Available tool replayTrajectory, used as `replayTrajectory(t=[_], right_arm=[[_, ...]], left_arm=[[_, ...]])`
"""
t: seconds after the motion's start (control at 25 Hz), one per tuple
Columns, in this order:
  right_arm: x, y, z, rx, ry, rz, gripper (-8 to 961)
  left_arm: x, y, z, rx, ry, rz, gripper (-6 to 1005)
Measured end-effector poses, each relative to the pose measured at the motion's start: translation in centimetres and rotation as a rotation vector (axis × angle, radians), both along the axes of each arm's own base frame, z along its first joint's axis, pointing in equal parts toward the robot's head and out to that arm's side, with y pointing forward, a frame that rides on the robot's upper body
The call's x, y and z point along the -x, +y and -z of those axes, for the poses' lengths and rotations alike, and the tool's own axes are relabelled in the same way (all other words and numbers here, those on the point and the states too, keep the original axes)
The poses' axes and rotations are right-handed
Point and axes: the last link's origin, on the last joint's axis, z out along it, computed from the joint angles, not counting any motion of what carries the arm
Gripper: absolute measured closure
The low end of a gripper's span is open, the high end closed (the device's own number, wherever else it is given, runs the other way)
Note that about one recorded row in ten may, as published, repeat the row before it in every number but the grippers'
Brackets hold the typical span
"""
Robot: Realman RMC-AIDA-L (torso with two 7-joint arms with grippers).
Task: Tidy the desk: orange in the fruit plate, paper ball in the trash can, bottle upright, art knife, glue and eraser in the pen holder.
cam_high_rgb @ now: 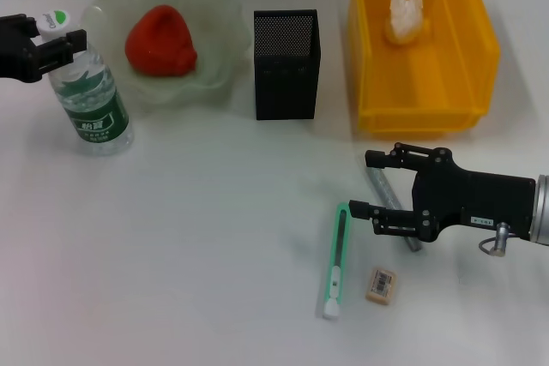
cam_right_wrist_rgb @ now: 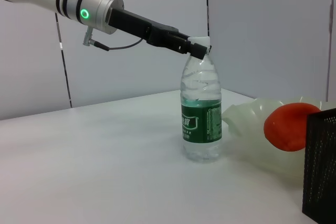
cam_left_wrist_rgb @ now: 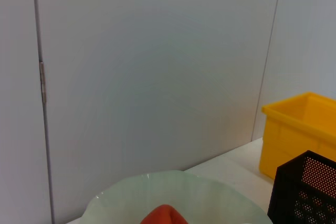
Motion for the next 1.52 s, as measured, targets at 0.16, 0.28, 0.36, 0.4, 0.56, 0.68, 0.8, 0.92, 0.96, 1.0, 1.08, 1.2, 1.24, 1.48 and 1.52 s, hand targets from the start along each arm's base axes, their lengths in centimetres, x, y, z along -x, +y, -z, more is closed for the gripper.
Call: replayTrajectory(t=[0.16,0.28,0.36,0.4,0.56,0.68,0.8,0.92,0.96,1.0,1.08,1.2,1.24,1.48,1.52], right_arm=[[0.0,0.0,0.0,0.0,-0.001,-0.001,201],[0.0,0.0,0.0,0.002,-0.001,0.0,201],[0.0,0.0,0.0,0.002,-0.002,0.0,201],[0.0,0.0,0.0,0.003,-0.002,0.0,201],[0.0,0.0,0.0,0.004,-0.002,0.0,201],[0.0,0.0,0.0,0.004,-0.002,0.0,201],[0.0,0.0,0.0,0.004,-0.002,0.0,200],[0.0,0.0,0.0,0.004,-0.003,0.0,200],[0.0,0.0,0.0,0.004,-0.003,0.0,200],[0.0,0.0,0.0,0.004,-0.002,0.0,200],[-0.1,-0.1,0.0,0.004,-0.002,0.002,200],[-0.1,-0.1,0.0,0.004,-0.002,0.003,200],[-0.1,-0.1,0.0,0.004,-0.003,0.003,200],[-0.2,-0.2,0.0,0.0,-0.002,0.006,201],[-0.2,-0.2,0.0,0.0,-0.002,0.007,201]], left_arm=[[0.0,0.0,0.1,0.002,-0.002,0.0,554],[0.1,0.1,0.2,0.003,-0.006,-0.004,554],[0.1,0.1,0.2,0.001,-0.007,-0.006,554],[0.1,0.1,0.1,0.001,-0.008,-0.007,554],[0.1,0.1,0.0,-0.003,-0.011,-0.007,554],[0.1,0.1,0.0,-0.004,-0.012,-0.006,554],[0.0,0.1,0.0,-0.006,-0.015,-0.005,554],[0.0,0.1,0.0,-0.004,-0.015,-0.004,511],[0.0,0.1,0.1,-0.003,-0.015,-0.003,497],[0.0,0.1,0.1,-0.003,-0.015,-0.003,483],[0.0,0.1,0.1,-0.003,-0.016,-0.003,418],[0.0,0.1,0.0,-0.003,-0.018,-0.001,264],[-0.1,0.1,0.0,-0.003,-0.018,0.0,213],[-1.1,-0.1,-0.8,-0.032,-0.109,0.041,147],[-1.7,-0.3,-1.3,-0.044,-0.158,0.07,147]])
